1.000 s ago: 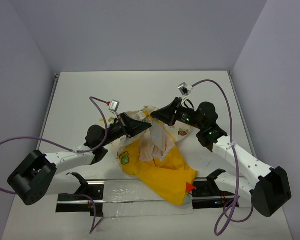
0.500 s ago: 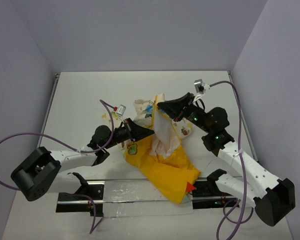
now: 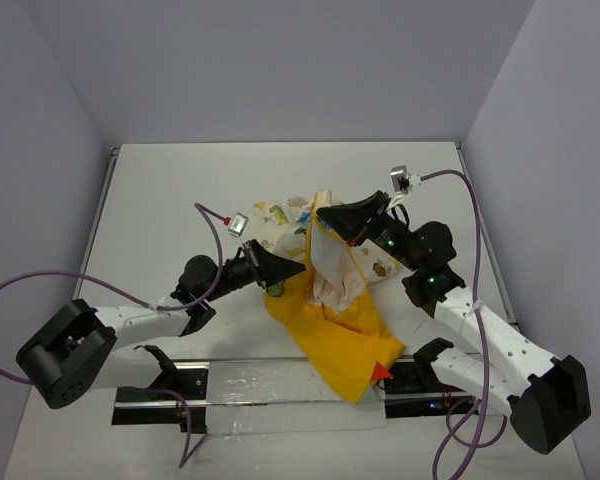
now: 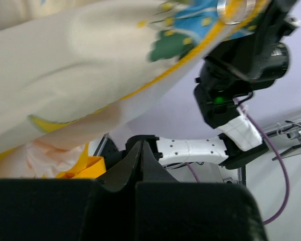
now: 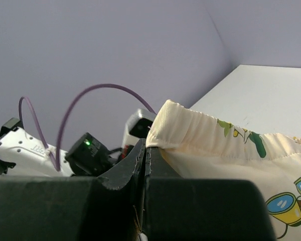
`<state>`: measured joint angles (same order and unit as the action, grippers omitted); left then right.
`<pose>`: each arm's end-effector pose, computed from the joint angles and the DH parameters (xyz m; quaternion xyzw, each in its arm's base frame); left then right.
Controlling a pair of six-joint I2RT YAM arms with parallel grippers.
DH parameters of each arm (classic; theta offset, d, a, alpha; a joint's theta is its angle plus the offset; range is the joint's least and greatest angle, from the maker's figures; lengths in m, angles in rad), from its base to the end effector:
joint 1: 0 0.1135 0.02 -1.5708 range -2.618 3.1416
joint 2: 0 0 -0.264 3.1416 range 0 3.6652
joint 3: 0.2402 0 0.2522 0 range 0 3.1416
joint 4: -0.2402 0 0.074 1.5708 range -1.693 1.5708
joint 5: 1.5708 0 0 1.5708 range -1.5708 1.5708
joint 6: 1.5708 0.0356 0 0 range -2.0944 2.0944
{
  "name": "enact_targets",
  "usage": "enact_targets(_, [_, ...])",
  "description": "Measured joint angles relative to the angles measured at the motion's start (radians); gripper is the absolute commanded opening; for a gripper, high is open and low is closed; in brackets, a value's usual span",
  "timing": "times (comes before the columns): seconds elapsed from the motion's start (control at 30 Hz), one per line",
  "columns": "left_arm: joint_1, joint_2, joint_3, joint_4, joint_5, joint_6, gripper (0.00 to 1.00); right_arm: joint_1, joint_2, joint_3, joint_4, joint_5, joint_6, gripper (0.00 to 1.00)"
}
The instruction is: Zip up the jacket
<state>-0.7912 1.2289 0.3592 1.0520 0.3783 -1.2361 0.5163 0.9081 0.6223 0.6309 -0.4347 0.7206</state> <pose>0.1598 -0.1804 0.2332 0.0023 0.6448 -0.7043 0.2970 0.1748 0.1165 0.3461 -0.1182 0.5767 0.5642 0.5789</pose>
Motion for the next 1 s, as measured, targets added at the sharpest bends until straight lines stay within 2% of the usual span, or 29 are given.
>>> enact_targets(0.03, [0.0, -0.036, 0.009, -0.023, -0.004, 0.004, 0.26, 0.0, 0.0, -0.001, 0.002, -0.002, 0.0, 0.0])
enact_targets(0.07, [0.0, -0.075, 0.022, -0.046, -0.007, 0.01, 0.29, 0.0, 0.0, -0.002, 0.003, -0.003, 0.0, 0.0])
enact_targets(0.17, [0.003, -0.158, 0.084, -0.086, -0.018, 0.032, 0.48, 0.0, -0.001, -0.002, 0.004, -0.009, -0.001, 0.0])
enact_targets(0.33, [0.039, -0.177, 0.171, -0.105, -0.015, 0.063, 0.55, 0.0, -0.001, -0.002, 0.005, -0.025, -0.001, 0.0])
enact_targets(0.5, [0.084, -0.081, 0.231, -0.106, 0.031, 0.068, 0.69, 0.0, -0.005, -0.002, 0.005, -0.052, 0.0, 0.0])
enact_targets(0.8, [0.112, -0.005, 0.282, -0.106, 0.113, 0.07, 0.74, 0.0, -0.018, -0.002, 0.006, -0.082, 0.0, 0.0])
enact_targets(1.0, [0.112, 0.036, 0.295, -0.05, 0.151, 0.051, 0.74, -0.002, -0.018, -0.002, 0.006, -0.087, 0.001, 0.0])
